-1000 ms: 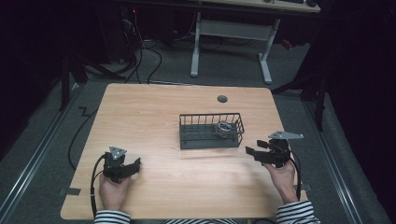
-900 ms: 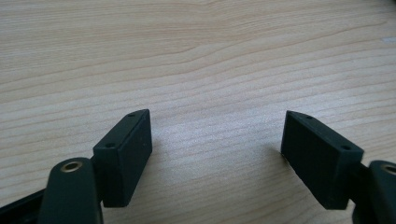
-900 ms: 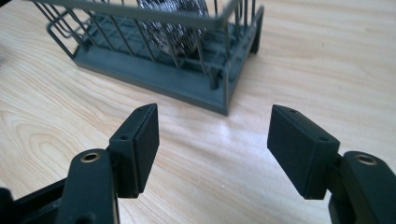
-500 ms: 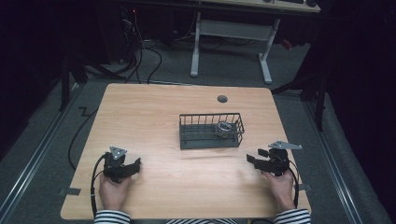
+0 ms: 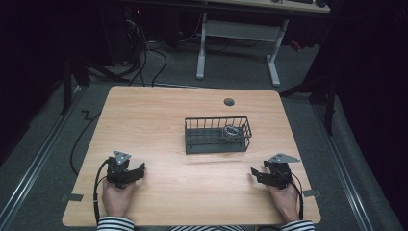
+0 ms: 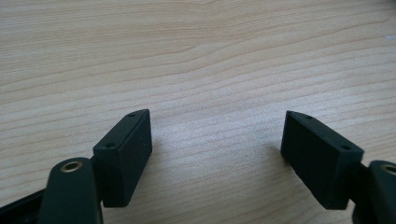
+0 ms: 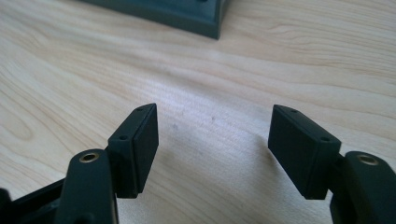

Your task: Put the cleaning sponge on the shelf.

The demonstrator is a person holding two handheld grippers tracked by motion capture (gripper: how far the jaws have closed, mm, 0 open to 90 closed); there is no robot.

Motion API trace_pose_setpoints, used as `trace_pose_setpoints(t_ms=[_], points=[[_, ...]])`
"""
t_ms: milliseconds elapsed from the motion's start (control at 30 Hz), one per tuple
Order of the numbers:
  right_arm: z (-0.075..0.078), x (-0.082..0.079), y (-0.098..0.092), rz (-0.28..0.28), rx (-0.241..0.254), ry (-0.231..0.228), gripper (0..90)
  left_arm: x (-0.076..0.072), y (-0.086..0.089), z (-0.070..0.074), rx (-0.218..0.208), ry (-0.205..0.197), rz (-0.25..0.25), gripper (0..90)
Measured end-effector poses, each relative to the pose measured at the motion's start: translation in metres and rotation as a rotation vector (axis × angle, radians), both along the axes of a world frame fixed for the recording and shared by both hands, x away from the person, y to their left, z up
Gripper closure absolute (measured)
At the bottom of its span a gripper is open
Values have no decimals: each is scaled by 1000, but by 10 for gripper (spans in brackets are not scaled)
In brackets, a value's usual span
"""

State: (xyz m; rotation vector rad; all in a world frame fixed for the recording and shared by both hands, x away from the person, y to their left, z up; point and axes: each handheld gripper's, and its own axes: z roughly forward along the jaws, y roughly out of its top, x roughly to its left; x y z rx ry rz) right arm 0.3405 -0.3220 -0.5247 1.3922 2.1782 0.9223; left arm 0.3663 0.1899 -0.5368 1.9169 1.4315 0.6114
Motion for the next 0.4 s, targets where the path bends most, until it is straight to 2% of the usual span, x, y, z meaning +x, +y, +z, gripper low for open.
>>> trace_pose_setpoints(t_ms=[33, 67, 133, 400], points=[[-2, 0, 2, 1, -14, 3, 329, 0, 0, 0, 0, 0, 0, 251], [-4, -1, 4, 3, -31, -18, 327, 0, 0, 0, 1, 0, 0, 251], [-6, -3, 4, 7, -29, -38, 326, 0, 0, 0, 2, 0, -1, 251], [-6, -3, 4, 7, -29, -39, 325, 0, 0, 0, 3, 2, -2, 250]])
